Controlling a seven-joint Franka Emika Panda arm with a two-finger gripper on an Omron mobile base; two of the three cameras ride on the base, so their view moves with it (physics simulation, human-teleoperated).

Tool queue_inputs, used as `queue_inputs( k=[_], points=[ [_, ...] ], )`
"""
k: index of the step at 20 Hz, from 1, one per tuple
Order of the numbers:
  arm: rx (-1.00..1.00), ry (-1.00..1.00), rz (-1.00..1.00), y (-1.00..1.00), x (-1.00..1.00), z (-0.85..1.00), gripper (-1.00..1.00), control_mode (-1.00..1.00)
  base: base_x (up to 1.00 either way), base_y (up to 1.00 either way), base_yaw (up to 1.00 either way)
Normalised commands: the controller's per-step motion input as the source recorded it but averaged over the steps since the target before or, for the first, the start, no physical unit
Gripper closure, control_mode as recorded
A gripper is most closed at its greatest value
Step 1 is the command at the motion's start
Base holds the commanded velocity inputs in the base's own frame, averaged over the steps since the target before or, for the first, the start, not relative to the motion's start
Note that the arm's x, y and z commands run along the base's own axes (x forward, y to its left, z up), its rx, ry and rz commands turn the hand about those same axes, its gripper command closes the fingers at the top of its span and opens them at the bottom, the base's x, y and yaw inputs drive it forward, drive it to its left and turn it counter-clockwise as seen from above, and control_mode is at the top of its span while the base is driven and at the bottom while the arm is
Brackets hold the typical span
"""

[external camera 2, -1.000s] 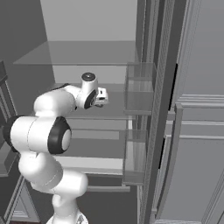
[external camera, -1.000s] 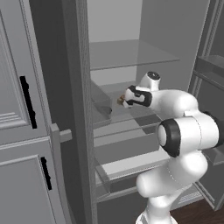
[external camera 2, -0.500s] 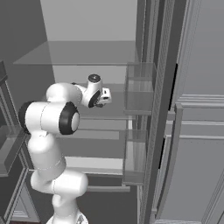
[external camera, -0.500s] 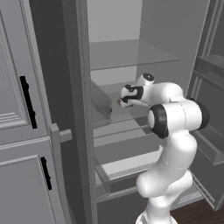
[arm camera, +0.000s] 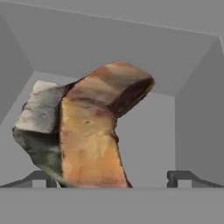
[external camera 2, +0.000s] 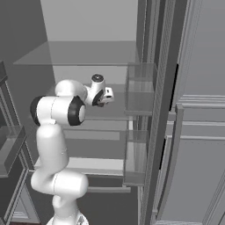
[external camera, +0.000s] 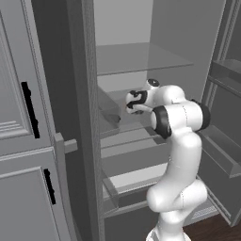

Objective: Place one eggplant and one steak in each tupperware on the nearby counter, to pack two identical lunches.

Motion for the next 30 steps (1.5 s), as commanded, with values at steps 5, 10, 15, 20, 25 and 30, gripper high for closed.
queue_inputs(
  k=[5, 10, 15, 20, 25, 30],
  points=[
    [-0.02, 0.03, 0.00, 0.12, 0.41, -0.32, -1.00, -1.00, 0.00, 0.00, 0.00],
    [-0.04, 0.05, 0.00, 0.19, 0.23, -0.44, 1.00, -1.00, 0.00, 0.00, 0.00],
    [-0.08, 0.01, 0.00, 0.24, -0.16, -0.53, 1.00, -1.00, 0.00, 0.00, 0.00],
    [-0.04, 0.00, -0.03, 0.06, -0.83, -0.44, 1.00, -1.00, 0.00, 0.00, 0.00],
    [0.00, 0.00, -0.07, 0.00, -1.00, -0.11, 1.00, -1.00, 0.00, 0.00, 0.00],
    [0.01, 0.00, -0.06, 0.00, -1.00, 0.09, 1.00, -1.00, 0.00, 0.00, 0.00]
  ],
)
